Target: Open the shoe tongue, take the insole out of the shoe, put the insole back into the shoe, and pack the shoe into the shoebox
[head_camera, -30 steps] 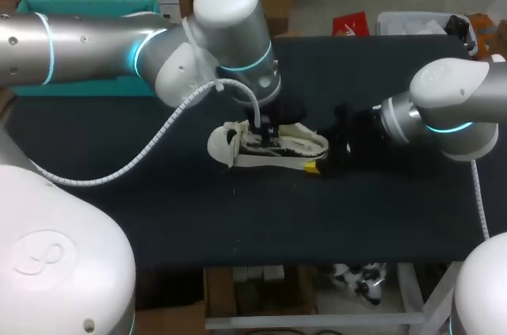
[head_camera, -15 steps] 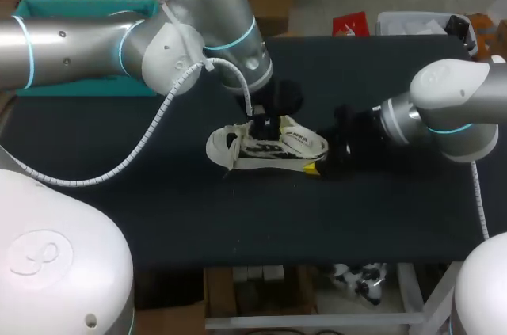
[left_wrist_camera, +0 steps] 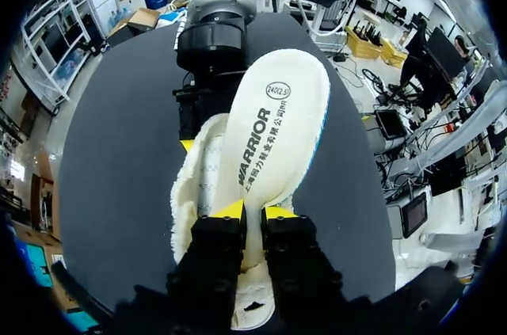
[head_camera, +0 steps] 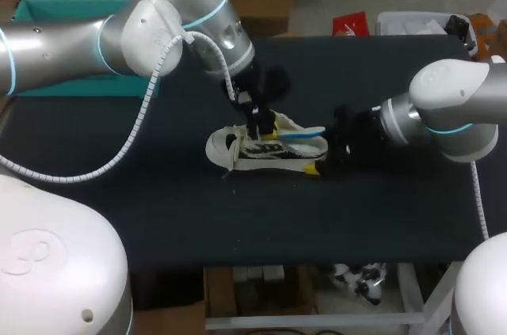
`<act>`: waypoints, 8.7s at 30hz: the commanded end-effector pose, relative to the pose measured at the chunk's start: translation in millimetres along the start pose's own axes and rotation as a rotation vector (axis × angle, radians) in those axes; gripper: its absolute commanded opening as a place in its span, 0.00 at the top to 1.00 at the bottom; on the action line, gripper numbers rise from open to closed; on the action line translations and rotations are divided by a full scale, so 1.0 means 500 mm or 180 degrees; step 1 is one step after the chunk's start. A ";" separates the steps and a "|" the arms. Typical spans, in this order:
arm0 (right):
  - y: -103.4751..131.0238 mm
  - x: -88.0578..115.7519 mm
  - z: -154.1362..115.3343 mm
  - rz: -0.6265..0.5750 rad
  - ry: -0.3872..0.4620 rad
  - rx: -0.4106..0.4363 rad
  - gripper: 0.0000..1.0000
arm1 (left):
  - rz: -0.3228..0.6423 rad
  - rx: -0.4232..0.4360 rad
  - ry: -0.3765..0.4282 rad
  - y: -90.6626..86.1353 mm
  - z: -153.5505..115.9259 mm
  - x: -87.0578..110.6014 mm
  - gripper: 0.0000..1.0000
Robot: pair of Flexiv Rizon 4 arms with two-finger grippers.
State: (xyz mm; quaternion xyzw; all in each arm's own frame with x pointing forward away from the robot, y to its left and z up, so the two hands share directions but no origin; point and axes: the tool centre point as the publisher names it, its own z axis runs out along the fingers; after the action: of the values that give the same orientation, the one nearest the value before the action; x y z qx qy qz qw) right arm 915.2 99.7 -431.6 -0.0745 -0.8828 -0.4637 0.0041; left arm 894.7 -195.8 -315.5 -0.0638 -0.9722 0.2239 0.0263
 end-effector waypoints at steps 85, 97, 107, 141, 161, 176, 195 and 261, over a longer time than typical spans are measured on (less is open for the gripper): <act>0.232 -0.012 0.001 -0.0313 -0.0297 0.3227 0.06 | -0.0032 0.1441 0.0369 0.181 -0.281 0.201 1.00; 0.232 -0.014 0.009 -0.0232 -0.0432 0.3400 1.00 | -0.0086 0.1445 0.0339 0.206 -0.276 0.198 1.00; 0.235 0.000 -0.002 -0.0179 -0.0557 0.3383 1.00 | -0.0073 0.1442 0.0361 0.203 -0.274 0.197 1.00; 0.262 0.104 -0.071 0.2306 -0.1542 0.2261 1.00 | 0.1184 0.2053 0.1265 0.157 -0.383 0.054 1.00; 0.223 0.121 -0.040 0.3052 -0.1900 0.1857 1.00 | 0.1631 0.2262 0.1730 0.140 -0.376 0.000 1.00; 0.202 0.124 -0.040 0.3306 -0.2103 0.1611 1.00 | 0.1693 0.2367 0.1873 0.126 -0.362 -0.025 1.00; 0.252 0.148 -0.163 0.3287 -0.1516 0.1248 0.00 | 0.2030 0.2639 0.2245 0.080 -0.377 0.001 1.00; 0.293 0.234 -0.203 0.6325 -0.0143 0.0814 0.00 | 0.2426 0.3009 0.2069 -0.063 -0.360 0.175 1.00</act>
State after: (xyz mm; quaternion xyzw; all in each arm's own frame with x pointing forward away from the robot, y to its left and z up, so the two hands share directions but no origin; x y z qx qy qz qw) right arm 816.6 114.2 -244.6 -0.7855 -0.4647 -0.1463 0.3815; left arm 829.1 -134.0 -139.1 -0.4534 -0.6170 0.5839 0.2700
